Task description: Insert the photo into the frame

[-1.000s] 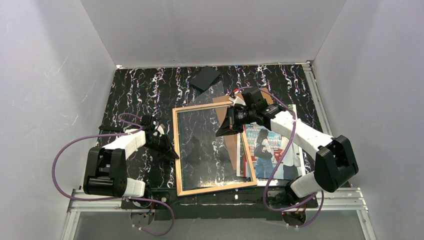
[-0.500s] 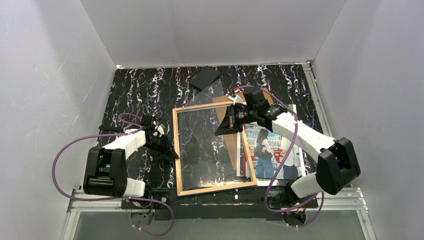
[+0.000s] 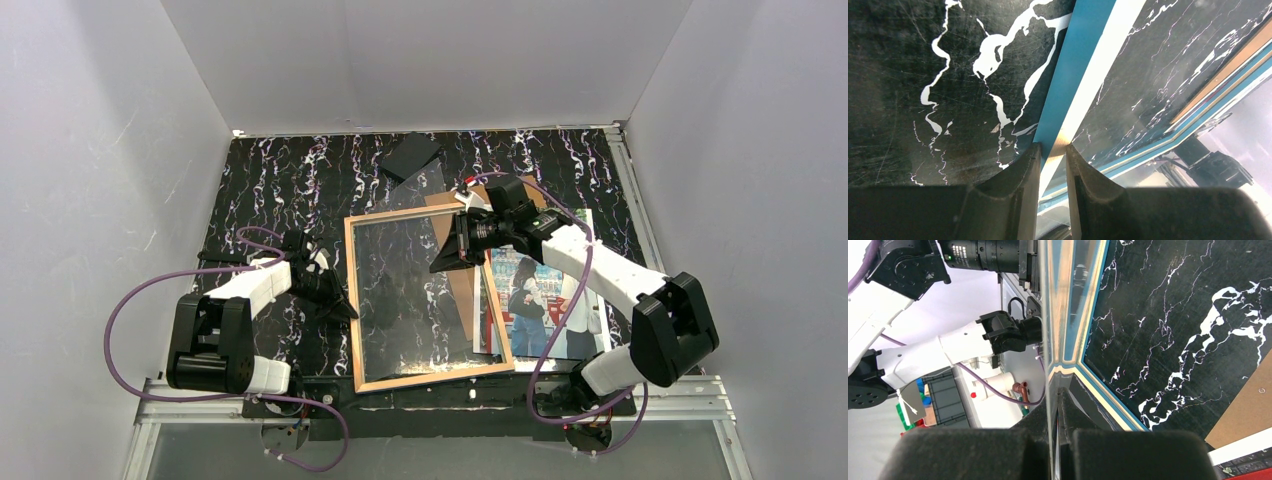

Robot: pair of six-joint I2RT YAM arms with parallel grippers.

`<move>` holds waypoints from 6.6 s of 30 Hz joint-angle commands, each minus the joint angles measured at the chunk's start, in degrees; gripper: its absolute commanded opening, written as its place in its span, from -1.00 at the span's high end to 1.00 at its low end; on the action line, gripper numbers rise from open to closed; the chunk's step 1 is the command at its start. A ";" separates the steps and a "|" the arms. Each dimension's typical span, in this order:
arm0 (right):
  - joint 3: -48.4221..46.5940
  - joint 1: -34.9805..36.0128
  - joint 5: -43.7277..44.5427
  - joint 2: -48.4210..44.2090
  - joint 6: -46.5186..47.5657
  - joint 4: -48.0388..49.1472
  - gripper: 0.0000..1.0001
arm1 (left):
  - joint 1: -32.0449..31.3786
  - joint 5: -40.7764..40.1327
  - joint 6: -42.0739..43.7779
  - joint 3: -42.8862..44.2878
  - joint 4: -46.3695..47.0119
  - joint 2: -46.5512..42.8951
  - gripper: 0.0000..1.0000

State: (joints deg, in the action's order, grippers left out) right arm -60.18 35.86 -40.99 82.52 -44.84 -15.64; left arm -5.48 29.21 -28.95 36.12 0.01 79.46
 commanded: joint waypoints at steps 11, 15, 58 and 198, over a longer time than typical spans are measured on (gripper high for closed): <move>-2.73 0.16 -4.68 3.54 5.73 -1.21 0.97 | -0.25 2.99 0.30 1.23 -6.34 0.80 0.92; -3.56 0.13 -6.43 4.11 5.31 -0.36 0.97 | -0.25 3.21 0.29 1.26 -6.32 1.07 0.92; -6.61 0.22 2.05 8.53 11.96 -13.96 0.71 | -0.24 3.76 0.17 1.59 -6.34 1.66 0.98; -19.74 10.75 31.25 -1.80 9.24 -31.84 -0.79 | -0.24 2.39 1.79 6.22 -11.52 0.99 1.00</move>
State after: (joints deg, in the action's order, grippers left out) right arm -78.22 46.52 -11.40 83.83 -34.13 -49.17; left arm -5.48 30.68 -27.46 42.41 -4.73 81.32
